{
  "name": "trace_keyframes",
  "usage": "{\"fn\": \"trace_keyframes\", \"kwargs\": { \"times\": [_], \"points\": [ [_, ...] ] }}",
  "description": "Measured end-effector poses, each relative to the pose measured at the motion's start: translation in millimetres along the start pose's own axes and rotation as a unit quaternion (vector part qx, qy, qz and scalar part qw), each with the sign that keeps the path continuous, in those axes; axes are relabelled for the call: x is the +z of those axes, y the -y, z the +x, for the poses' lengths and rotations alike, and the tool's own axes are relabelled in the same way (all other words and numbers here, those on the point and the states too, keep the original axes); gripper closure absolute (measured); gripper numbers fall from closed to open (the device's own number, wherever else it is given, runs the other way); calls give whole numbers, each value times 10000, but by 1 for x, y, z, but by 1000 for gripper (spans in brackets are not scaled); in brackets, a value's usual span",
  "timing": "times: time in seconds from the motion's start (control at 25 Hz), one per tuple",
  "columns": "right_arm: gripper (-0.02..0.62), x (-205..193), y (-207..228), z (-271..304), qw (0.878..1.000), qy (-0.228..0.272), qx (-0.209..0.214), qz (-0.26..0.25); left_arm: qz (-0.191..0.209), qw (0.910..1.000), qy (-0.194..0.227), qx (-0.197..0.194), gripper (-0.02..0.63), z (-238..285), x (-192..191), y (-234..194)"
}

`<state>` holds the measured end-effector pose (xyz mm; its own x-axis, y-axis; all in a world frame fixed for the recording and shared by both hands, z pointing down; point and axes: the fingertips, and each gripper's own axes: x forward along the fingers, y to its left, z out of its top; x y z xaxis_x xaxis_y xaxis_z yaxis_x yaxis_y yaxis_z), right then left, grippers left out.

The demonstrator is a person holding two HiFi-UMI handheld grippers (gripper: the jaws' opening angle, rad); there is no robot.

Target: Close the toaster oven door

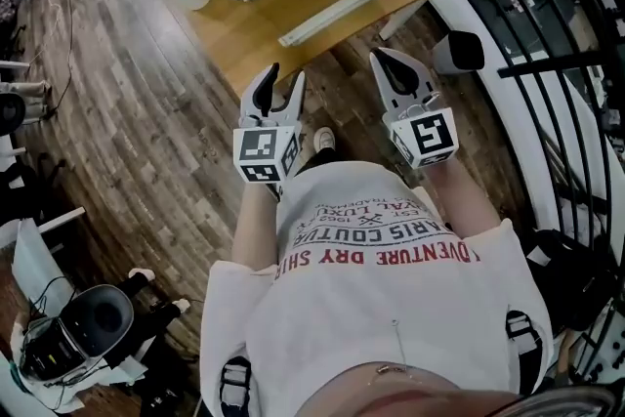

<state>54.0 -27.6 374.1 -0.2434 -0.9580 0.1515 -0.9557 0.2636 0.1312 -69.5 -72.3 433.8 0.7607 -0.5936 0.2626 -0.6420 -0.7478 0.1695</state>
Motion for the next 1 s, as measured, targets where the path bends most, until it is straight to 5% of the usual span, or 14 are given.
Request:
{"fn": "trace_keyframes", "kwargs": {
  "times": [0.48, 1.0],
  "points": [
    [606, -33, 26, 97, 9937, -295, 1080, 5, -564, 9943, -542, 729, 437, 58, -46, -53],
    [606, -115, 48, 144, 9607, -778, 2662, 76, -1503, 9607, -903, 2152, 437, 109, -140, -67]
  ]
}}
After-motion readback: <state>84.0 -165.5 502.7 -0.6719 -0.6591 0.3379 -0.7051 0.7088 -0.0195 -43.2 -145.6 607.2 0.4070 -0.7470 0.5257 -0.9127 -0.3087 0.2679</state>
